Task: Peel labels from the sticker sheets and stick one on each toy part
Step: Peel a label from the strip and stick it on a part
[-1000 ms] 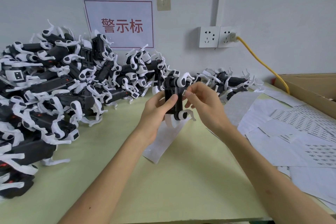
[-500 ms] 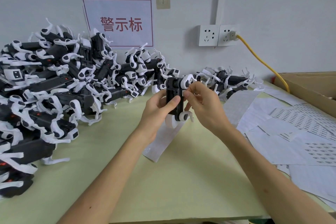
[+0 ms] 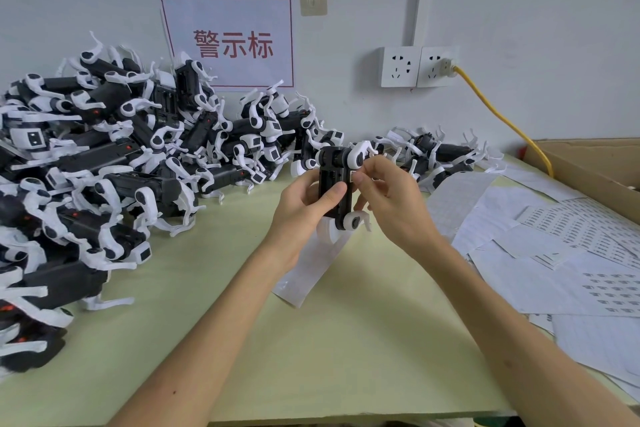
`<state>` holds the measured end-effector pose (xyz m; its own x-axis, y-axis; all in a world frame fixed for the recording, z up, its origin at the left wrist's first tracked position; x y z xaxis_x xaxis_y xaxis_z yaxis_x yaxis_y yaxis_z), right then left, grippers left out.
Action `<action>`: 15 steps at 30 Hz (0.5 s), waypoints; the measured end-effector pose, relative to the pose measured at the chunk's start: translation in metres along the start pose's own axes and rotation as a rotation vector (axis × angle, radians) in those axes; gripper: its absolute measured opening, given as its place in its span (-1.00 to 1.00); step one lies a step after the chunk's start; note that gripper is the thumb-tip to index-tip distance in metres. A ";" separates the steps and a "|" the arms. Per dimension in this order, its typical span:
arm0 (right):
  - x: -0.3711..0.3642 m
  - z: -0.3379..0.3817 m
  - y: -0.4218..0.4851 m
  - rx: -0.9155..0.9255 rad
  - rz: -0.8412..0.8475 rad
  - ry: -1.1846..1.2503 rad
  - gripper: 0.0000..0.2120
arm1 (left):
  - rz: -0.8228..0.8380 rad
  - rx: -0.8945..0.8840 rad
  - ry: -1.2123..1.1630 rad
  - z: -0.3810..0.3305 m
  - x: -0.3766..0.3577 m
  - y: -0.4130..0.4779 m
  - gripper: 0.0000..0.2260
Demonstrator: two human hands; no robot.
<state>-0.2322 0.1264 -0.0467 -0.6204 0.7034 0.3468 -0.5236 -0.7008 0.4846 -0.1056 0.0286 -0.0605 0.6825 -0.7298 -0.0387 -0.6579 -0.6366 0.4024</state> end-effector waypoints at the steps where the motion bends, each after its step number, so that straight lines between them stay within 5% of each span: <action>1: 0.000 0.000 0.000 0.000 0.003 0.003 -0.84 | -0.001 0.001 0.000 0.000 0.000 0.000 -0.83; 15: 0.000 0.000 0.000 -0.023 0.022 0.016 -0.86 | -0.025 0.037 -0.007 -0.002 0.000 -0.002 -0.79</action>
<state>-0.2322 0.1267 -0.0467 -0.6411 0.6860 0.3440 -0.5230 -0.7186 0.4584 -0.1037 0.0298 -0.0593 0.6968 -0.7152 -0.0551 -0.6521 -0.6636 0.3667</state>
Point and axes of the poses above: each hand's wrist, its own y-axis towards the middle knuckle, its own x-axis out of the back of the hand, z = x × y, the point moved 1 cm from there along y, towards the middle knuckle, and after that the axes turned 6 degrees about -x, right-handed, at the moved point
